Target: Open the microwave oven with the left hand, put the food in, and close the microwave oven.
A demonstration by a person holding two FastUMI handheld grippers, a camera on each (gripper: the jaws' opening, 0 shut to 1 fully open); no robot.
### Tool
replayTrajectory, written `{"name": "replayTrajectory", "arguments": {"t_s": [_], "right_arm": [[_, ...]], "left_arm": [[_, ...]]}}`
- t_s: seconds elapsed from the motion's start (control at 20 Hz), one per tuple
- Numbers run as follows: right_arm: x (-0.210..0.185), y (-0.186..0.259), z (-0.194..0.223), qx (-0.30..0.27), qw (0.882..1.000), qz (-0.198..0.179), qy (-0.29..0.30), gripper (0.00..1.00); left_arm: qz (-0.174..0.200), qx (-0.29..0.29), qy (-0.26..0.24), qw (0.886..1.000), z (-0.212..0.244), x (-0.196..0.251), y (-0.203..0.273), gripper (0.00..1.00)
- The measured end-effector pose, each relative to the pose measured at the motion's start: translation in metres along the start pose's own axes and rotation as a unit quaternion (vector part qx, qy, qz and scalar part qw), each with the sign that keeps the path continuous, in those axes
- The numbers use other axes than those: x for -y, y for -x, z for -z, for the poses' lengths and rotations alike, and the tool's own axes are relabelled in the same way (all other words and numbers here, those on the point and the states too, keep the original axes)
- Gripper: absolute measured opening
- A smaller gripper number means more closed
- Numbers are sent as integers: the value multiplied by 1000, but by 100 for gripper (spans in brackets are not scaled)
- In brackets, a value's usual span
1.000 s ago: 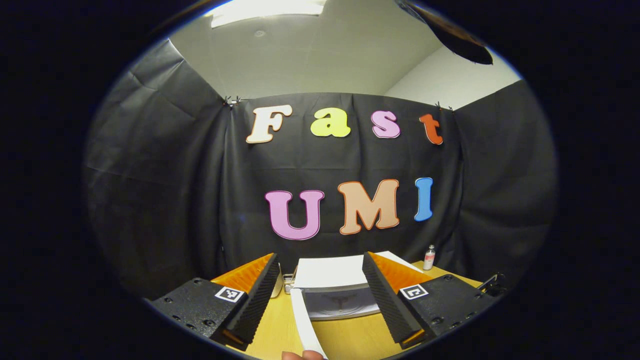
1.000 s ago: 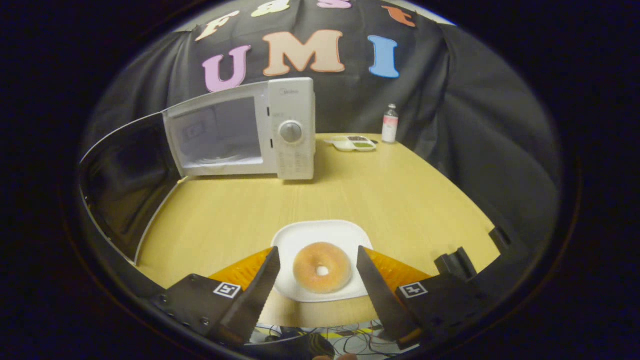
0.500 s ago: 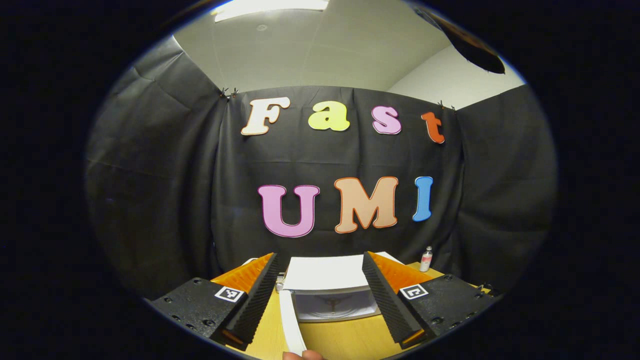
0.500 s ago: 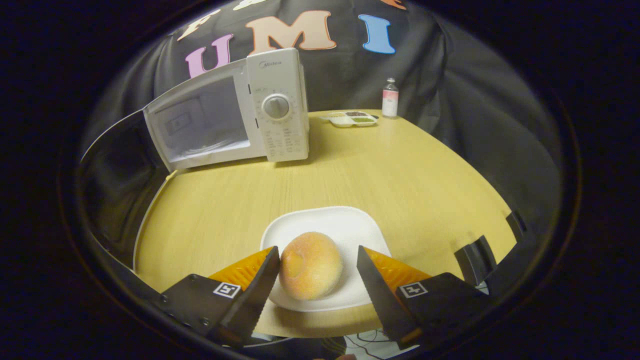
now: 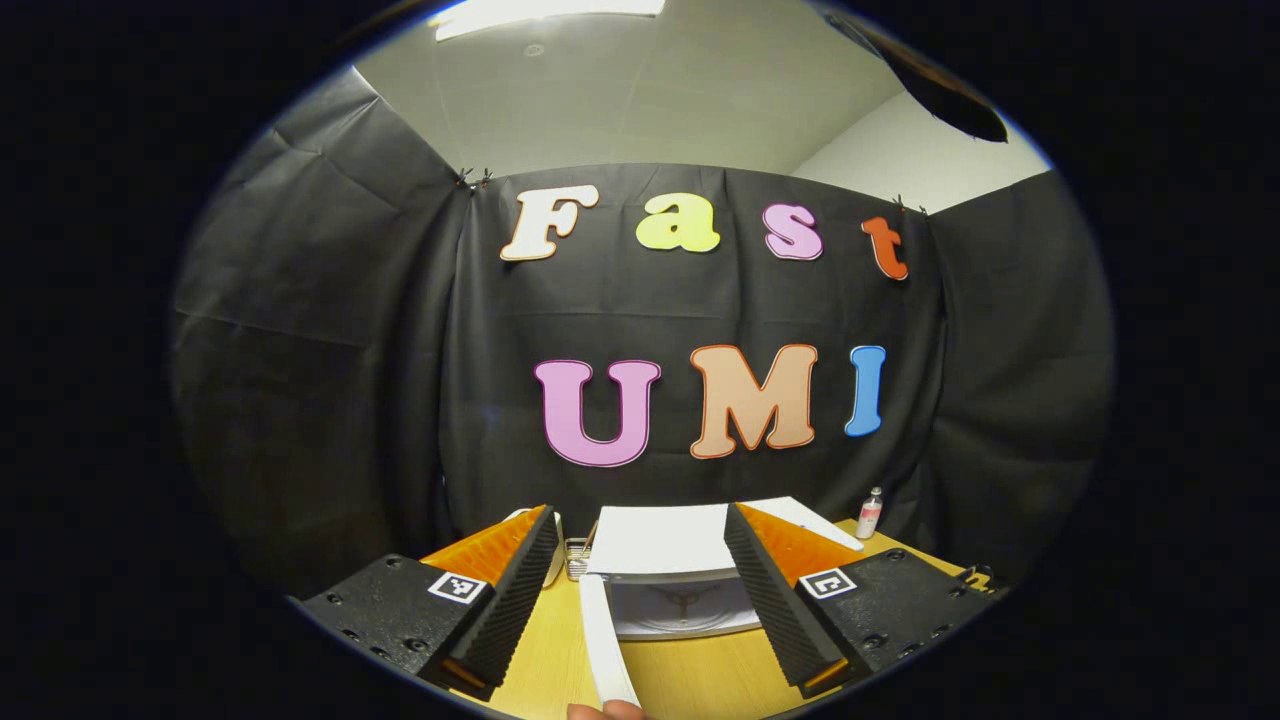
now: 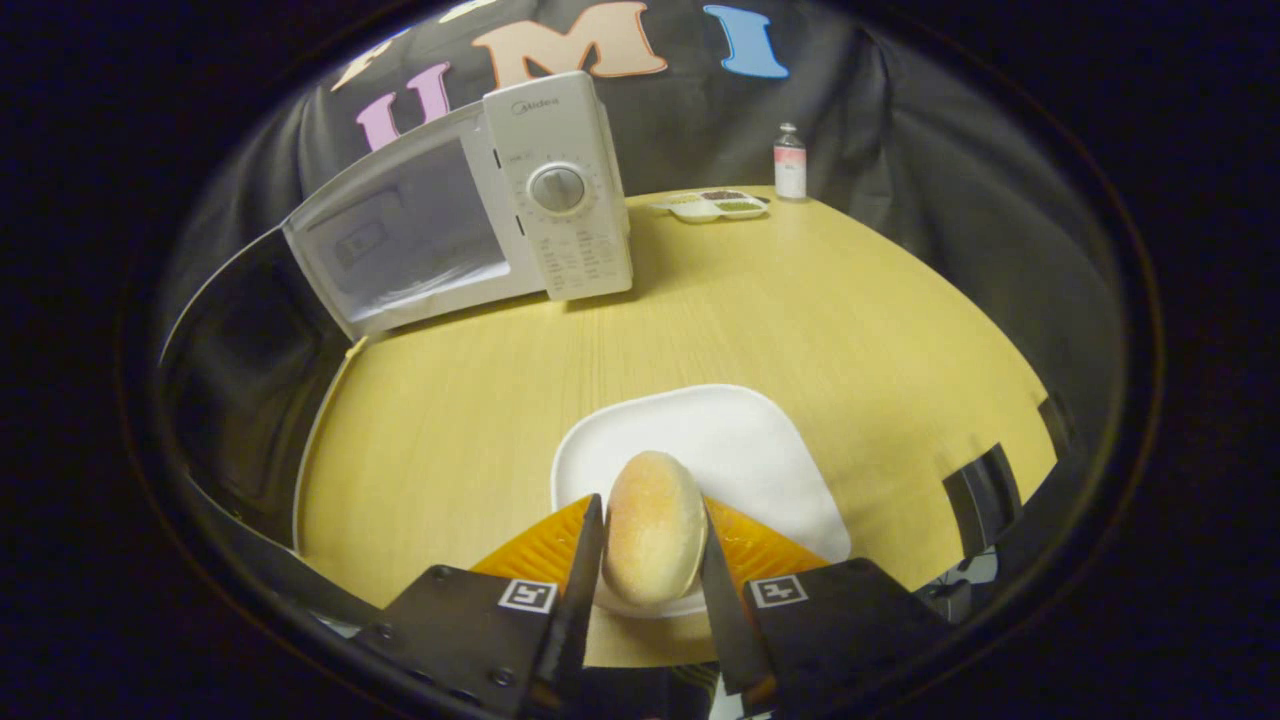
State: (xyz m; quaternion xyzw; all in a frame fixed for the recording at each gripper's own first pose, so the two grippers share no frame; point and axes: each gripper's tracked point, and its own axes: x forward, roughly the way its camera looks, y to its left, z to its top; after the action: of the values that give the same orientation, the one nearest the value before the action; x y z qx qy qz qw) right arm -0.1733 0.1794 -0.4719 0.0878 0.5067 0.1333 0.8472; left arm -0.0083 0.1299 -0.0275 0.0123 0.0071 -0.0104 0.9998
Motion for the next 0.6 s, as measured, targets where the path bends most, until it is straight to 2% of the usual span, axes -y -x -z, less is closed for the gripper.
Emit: {"name": "replayTrajectory", "arguments": {"t_s": [0.1,0.15,0.3,0.35,0.4,0.45,0.5,0.55,0.6], "right_arm": [[0,-2,-5,0,1000,0,-11,45],[1,-2,-7,2,1000,3,-20,55],[2,-5,-7,-19,999,-1,-37,30],[2,-5,-7,-23,999,-3,-35,37],[2,-4,-9,-21,999,-3,-33,37],[5,-5,-13,-11,999,5,-31,29],[3,-2,-16,-12,999,-1,-35,17],[-4,-1,-17,-14,999,-12,-49,17],[-9,0,-23,-11,997,-21,-67,24]], "left_arm": [[-3,1,1,1000,0,-3,0,99],[-4,2,0,1000,0,-5,1,99],[-9,6,-4,1000,-1,-11,2,99],[-10,7,-5,1000,-1,-13,3,97],[-13,7,-6,1000,-1,-14,3,99],[-15,6,-7,1000,-1,-17,4,99],[-16,5,-8,1000,0,-18,5,99],[-19,5,-8,1000,0,-19,6,99],[-20,5,-7,1000,0,-20,7,99]]}}
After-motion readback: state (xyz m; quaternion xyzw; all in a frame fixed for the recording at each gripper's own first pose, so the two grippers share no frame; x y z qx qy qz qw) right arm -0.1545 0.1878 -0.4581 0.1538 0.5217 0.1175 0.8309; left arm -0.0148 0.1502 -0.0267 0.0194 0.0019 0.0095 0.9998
